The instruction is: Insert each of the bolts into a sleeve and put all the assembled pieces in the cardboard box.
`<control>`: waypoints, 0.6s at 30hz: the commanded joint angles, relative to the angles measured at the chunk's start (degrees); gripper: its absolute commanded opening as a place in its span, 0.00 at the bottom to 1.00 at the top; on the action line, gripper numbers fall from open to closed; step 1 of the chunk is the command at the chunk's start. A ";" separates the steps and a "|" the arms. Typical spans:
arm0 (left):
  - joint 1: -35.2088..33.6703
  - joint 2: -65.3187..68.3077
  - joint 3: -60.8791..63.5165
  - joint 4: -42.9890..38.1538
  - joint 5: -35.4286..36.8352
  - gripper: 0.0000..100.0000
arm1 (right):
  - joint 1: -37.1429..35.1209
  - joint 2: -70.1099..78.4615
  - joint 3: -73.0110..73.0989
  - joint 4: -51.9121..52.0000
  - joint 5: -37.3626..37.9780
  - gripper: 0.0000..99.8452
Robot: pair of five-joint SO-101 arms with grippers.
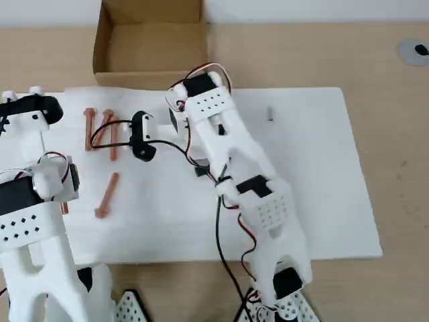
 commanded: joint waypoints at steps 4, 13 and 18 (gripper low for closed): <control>0.18 -1.36 -0.35 0.00 -0.26 0.01 | 2.77 4.35 9.10 0.88 0.70 0.20; 0.09 -1.36 -0.35 0.09 -1.85 0.01 | 2.95 4.26 10.68 0.97 0.70 0.29; 0.09 -1.36 -0.35 0.09 -1.85 0.01 | 3.03 4.26 10.68 0.97 0.70 0.29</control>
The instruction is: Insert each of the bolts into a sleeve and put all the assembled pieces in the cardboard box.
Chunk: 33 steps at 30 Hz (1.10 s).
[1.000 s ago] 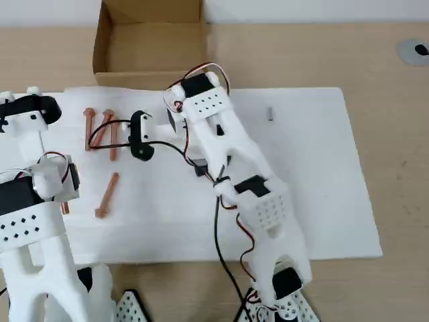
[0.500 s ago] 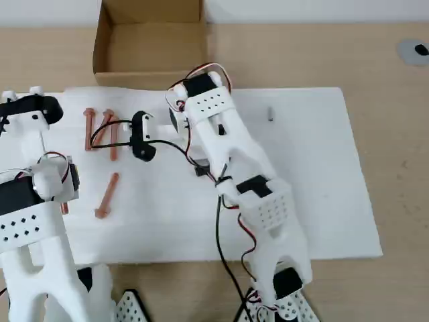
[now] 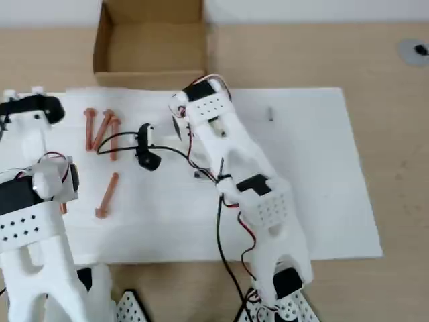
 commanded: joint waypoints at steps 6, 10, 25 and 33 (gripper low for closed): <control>0.09 -1.36 -0.35 0.00 -0.26 0.01 | 2.51 3.47 4.88 0.97 0.26 0.29; 0.09 -1.36 -0.35 0.00 -0.26 0.01 | 2.51 3.47 4.88 0.97 0.00 0.19; 0.18 -1.36 -0.35 0.00 -0.97 0.01 | 2.42 3.30 -2.68 0.97 -5.01 0.01; 0.26 -1.36 -0.35 0.00 -1.05 0.01 | 1.63 -5.23 -8.92 0.97 -8.62 0.01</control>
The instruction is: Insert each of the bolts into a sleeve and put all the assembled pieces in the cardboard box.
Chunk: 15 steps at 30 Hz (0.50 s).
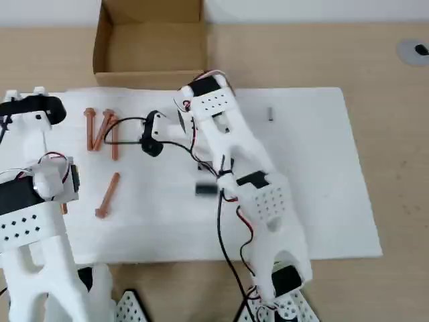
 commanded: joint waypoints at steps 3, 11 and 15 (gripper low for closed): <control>0.62 -1.36 -0.35 0.09 -0.35 0.01 | -0.48 -9.71 -0.92 0.88 -2.02 0.01; 0.18 -1.36 -0.26 0.09 -0.35 0.01 | -1.10 -10.86 7.52 0.79 -2.11 0.01; 0.18 -1.36 -0.26 0.09 -0.35 0.01 | -1.01 -11.21 7.34 0.79 -2.29 0.01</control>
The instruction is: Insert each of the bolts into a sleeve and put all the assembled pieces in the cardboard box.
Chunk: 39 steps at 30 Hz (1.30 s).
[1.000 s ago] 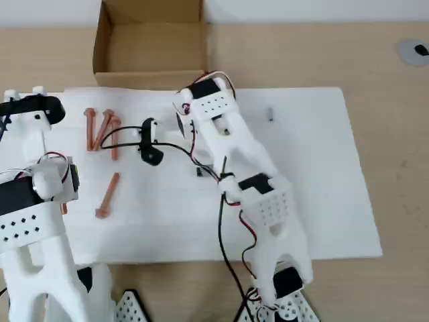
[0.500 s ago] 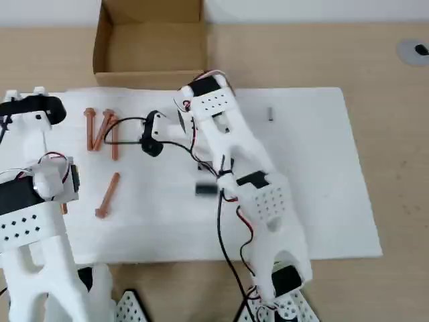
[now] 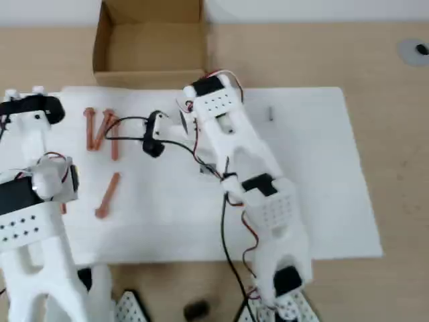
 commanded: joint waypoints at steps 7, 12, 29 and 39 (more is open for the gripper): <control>0.18 -1.36 -0.26 0.18 -0.35 0.01 | -1.19 -4.53 -8.04 0.88 -4.04 0.01; 0.18 -1.36 -0.26 0.88 -0.26 0.01 | -1.27 -4.62 -16.40 0.88 -6.86 0.01; 0.26 -26.86 -1.41 0.44 4.13 0.01 | -11.65 -27.03 -36.62 0.88 -27.69 0.01; 0.35 -40.22 6.24 -1.67 4.48 0.01 | -12.00 -44.53 -32.22 0.88 -36.31 0.01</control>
